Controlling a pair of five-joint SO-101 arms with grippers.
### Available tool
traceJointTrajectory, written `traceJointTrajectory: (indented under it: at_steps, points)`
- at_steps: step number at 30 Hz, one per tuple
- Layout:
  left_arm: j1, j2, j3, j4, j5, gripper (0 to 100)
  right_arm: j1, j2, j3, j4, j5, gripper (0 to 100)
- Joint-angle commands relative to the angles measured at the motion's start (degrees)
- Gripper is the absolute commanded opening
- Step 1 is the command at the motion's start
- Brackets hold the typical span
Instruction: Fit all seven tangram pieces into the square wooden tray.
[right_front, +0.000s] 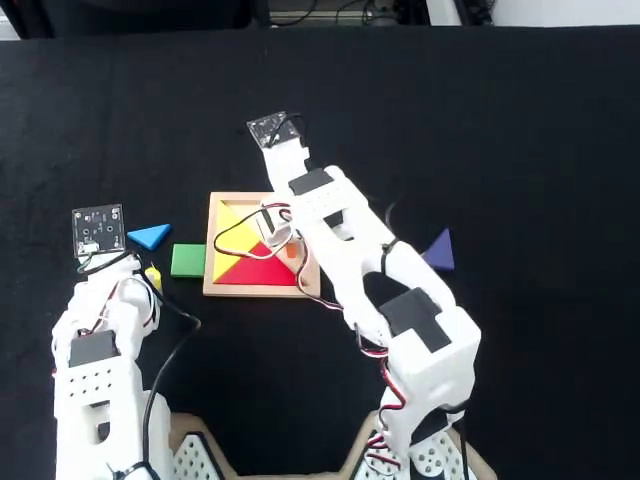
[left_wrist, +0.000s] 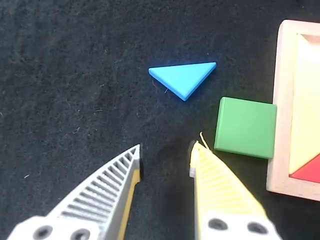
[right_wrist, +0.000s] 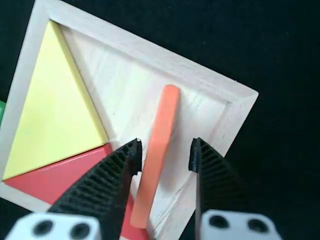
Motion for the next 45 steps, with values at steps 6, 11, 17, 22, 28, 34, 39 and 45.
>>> traceJointTrajectory:
  at_steps: [6,11,17,22,28,34,39,45]
  points:
    - [0.66,-0.79,-0.48,-0.97,0.09,17,-0.53,-0.84,-1.63,0.53,2.29,16.6]
    - [0.66,-0.79,-0.48,-0.97,0.09,17,0.70,-0.75,-2.33,0.53,4.75,16.6]
    - [0.66,-0.79,-0.48,-0.97,0.09,17,3.43,-0.84,-3.65,2.37,5.89,16.6]
    - [0.66,-0.79,-0.48,-0.97,0.09,17,5.45,-0.84,-6.81,5.45,7.21,16.6]
    - [0.66,-0.79,-0.48,-0.97,0.09,17,5.19,-0.75,-9.80,7.03,7.21,16.6]
    - [0.66,-0.79,-0.48,-0.97,0.09,17,5.10,-0.31,-9.45,4.84,7.21,16.6]
    - [0.66,-0.79,-0.48,-0.97,0.09,17,5.10,-0.13,-9.36,5.01,7.21,16.6]
    - [0.66,-0.79,-0.48,-0.97,0.09,17,2.11,3.03,-9.63,3.43,7.21,16.6]
